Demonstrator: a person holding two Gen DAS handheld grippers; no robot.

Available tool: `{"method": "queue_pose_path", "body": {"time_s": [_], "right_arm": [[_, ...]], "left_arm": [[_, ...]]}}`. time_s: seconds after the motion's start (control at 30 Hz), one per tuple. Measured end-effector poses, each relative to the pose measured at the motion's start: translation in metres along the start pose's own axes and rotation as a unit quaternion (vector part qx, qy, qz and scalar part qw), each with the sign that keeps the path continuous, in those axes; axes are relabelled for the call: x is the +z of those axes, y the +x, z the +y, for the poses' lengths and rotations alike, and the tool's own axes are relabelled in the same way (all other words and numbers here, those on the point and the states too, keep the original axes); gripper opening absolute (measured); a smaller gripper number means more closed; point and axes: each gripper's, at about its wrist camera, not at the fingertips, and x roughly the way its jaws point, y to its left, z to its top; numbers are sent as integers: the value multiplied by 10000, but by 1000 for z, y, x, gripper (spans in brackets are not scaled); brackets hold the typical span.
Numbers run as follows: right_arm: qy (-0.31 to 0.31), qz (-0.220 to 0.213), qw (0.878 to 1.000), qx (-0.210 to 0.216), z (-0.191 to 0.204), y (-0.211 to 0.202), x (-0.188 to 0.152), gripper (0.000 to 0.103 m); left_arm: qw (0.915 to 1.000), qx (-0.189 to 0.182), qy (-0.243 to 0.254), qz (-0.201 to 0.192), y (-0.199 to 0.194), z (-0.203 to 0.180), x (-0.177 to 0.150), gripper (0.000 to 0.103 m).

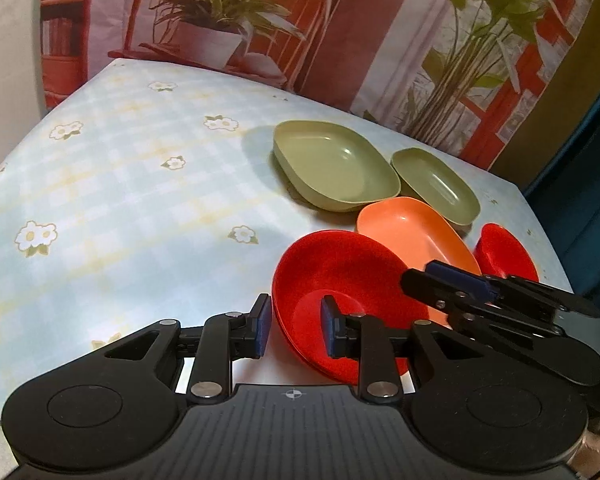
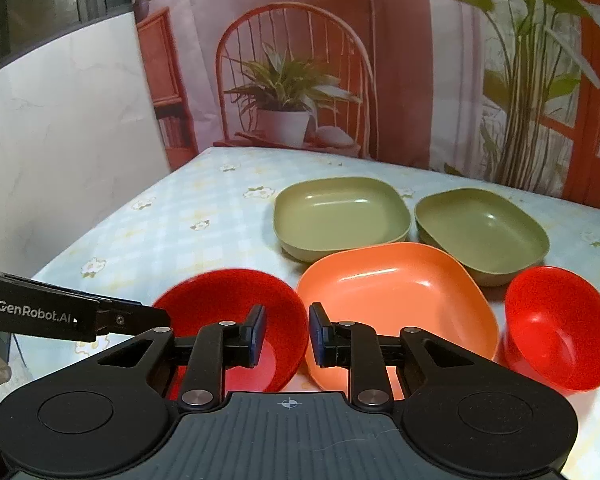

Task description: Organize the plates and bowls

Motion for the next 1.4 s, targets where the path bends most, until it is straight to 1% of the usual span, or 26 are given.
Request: {"method": "queue_pose_path", "body": {"time_s": [0.1,0.13,0.17,0.27,0.3,0.37,0.4,0.47,0.53,0.6,0.63,0.7,0.77,0.83,0.93,1.0,1.2,1.27,1.4], "right_arm": [[-53,-142,9998,-85,-3,-6,-3,25],[-83,-225,9996,-154,-5,-9,-5,30],[-88,-277,9994,-205,-7,-11,-6,38],[-16,-456,9981,-404,-16,-18,-7,51],[17,-526,9974,-490,-20,-21,-7,54],[38,-636,9958,-663,-25,-26,-6,69],[40,-666,9951,-733,-27,-27,-7,73],[73,-792,9928,-898,-33,-33,-8,92],[124,-908,9908,-993,-38,-37,-9,97],[198,-961,9897,-1041,-44,-40,-9,99],[257,-995,9887,-1094,-49,-42,-9,103],[316,-1060,9866,-1203,-55,-44,-9,103],[353,-1121,9847,-1289,-60,-48,-9,103],[415,-1170,9832,-1341,-68,-52,-9,103],[534,-1179,9817,-1396,-83,-58,-11,103],[638,-1170,9798,-1494,-96,-60,-15,103],[1159,-1123,9711,-1760,-134,-65,-29,101],[1264,-1128,9678,-1863,-145,-65,-33,96],[1402,-1061,9627,-2057,-160,-63,-40,91]], "left_arm": [[9999,78,-3,-83,-3,0,0,31],[9999,98,-9,-116,-4,-1,1,32],[9998,122,-18,-157,-5,-1,1,32],[9994,192,-26,-283,-9,-2,2,36],[9993,207,-25,-306,-10,-2,2,36],[9992,215,-16,-328,-10,-3,3,37],[9992,222,-1,-333,-10,-4,4,37],[9991,238,41,-348,-10,-6,5,37],[9991,202,95,-362,-11,-8,7,37],[9989,147,166,-418,-11,-10,10,37],[9986,153,226,-455,-11,-12,11,37],[9978,196,362,-520,-11,-18,14,40],[9964,181,542,-619,-11,-27,18,47],[9943,171,769,-717,-10,-38,22,50],[9907,149,1118,-756,-3,-59,29,50],[9894,49,1246,-745,3,-72,32,50],[9840,-413,1625,-609,32,-117,34,50],[9833,-542,1659,-510,44,-128,34,50],[9831,-783,1631,-276,70,-149,38,50]]}}
